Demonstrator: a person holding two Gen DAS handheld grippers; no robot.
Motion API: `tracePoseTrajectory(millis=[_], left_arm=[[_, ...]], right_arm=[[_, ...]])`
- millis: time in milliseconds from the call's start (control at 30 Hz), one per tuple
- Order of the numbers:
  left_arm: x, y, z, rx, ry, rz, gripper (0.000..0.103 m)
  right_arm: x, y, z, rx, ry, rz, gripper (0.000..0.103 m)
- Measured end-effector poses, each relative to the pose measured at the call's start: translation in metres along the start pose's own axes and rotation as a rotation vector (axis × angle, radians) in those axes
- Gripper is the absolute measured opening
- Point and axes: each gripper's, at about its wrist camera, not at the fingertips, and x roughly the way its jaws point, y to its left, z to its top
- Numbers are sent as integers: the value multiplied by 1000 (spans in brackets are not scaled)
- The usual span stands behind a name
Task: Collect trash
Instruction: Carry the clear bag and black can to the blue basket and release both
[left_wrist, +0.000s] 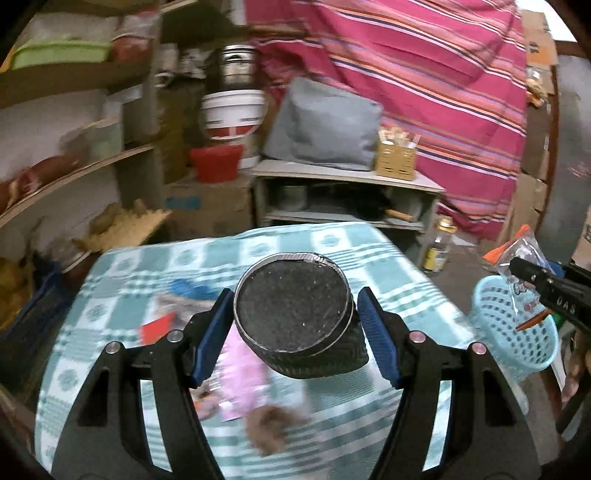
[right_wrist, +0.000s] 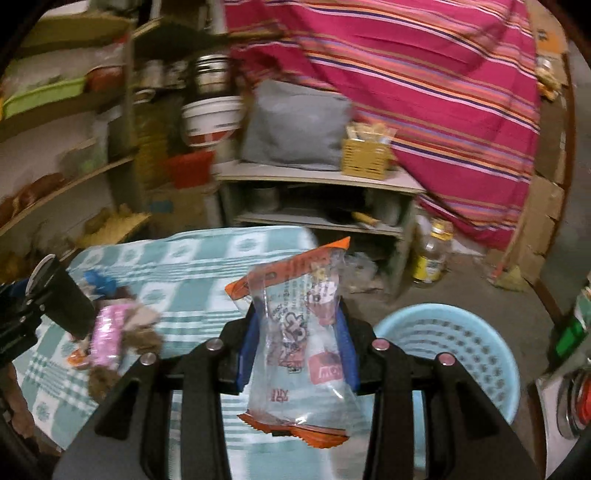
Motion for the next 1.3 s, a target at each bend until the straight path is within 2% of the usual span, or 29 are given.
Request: tracePoseTrajectory(millis=[133,333,567,733,1000,1067,1100,1133,1200,1300], left_arm=[[14,-50,9,50,0,-58,67],[41,-127,7,100,29,-156,67],[72,-217,-1,152,83,-288,67],[83,-264,-9,193,93,-347,67],[109,-295,-21,234,132,-371,67],[114,-299,-22,242,138,-362,75],[113,-297,-21,232,134,-354,83],[112,-297,-21,224,128,-354,87],[107,-292,-19,218,121,-358,87],[99,-279,-16,213,100,-322,89]], right_arm=[[4,-62,1,50,12,-66,39],[15,-137,-20,128,47,-149,39],[23,-185,-39,176,77,-209,39],[27,-211,-53,234,101,-220,39],[30,-221,-58,269,95,-208,39],[32,-221,-58,268,100,-204,39],[31,-222,-59,266,100,-205,39],[31,-223,-60,265,100,-209,39],[30,-224,-60,273,97,-209,39],[31,-222,-60,279,95,-206,39]])
